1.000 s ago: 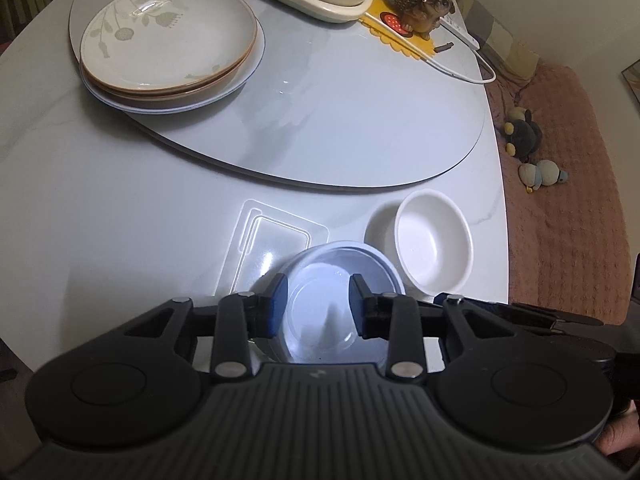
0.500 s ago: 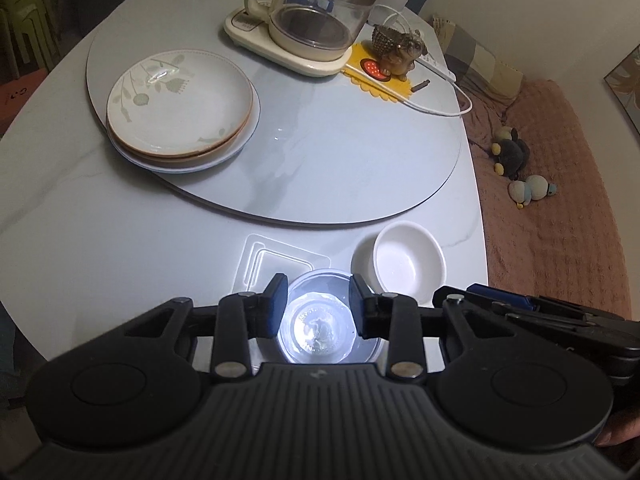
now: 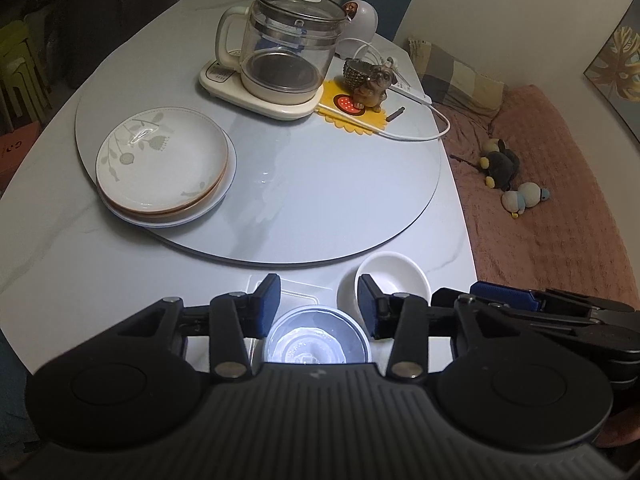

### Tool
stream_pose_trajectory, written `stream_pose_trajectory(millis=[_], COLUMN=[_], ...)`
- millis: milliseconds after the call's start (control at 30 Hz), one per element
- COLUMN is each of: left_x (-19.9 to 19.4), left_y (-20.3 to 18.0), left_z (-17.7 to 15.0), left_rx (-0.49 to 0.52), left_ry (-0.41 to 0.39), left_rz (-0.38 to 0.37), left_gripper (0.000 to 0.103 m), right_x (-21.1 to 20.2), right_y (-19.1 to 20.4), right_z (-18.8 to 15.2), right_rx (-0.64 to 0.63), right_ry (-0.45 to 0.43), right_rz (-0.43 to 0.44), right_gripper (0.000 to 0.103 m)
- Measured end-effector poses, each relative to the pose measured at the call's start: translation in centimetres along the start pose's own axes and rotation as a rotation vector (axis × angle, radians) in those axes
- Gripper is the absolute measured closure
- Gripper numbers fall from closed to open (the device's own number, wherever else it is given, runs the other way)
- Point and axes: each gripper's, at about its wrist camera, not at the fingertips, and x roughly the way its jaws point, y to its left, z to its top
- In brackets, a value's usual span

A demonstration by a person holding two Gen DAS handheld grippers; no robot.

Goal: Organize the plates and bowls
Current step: 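Move both grippers to the rim of the plain white bowl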

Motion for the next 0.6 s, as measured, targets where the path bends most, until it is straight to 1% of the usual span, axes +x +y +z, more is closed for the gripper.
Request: stream_pose_trajectory(millis=[33, 100, 133, 167, 200, 267, 367, 467, 600], left_x=[0.1, 0.6, 1.0, 1.5, 1.9, 2.6, 3.8, 5.2, 6.7], left_y=[-0.2, -0.5, -0.8, -1.1, -1.4, -1.7, -2.3, -2.7, -3.0], left_z=[0.1, 0.4, 0.6, 0.8, 0.9, 1.2, 1.5, 1.9, 2.3], left_rx=[0.002, 0.005, 0.011, 0.017, 0.025, 0.038, 0.051, 0.069, 0.075], left_ry=[-0.001, 0.001, 0.006, 0.011, 0.019, 0.028, 0.050, 0.074, 0.089], left_rz=[0.000, -0.008, -0.011, -0.009, -0.006, -0.008, -0.031, -0.036, -0.055], left_gripper=[0.051, 0.045, 0.041, 0.034, 0.027, 0.023, 0.023, 0.023, 0.023], right_x=[0.0, -0.1, -0.1, -0.1, 0.0, 0.2, 0.6, 1.1, 2.1], right_y=[-0.2, -0.9, -1.2, -1.6, -2.0, -2.7, -3.9, -5.1, -6.9], right_z=[0.1, 0.3, 0.3, 0.4, 0.4, 0.4, 0.4, 0.3, 0.1], right_rx=[0.005, 0.023, 0.031, 0.040, 0.052, 0.074, 0.106, 0.152, 0.213], right_ry=[-0.004, -0.014, -0.020, -0.023, -0.021, -0.007, 0.005, 0.013, 0.028], right_rz=[-0.010, -0.023, -0.026, -0.034, -0.046, -0.067, -0.083, -0.093, -0.111], right_gripper=[0.046, 0.031, 0.027, 0.020, 0.018, 0.017, 0.017, 0.017, 0.018])
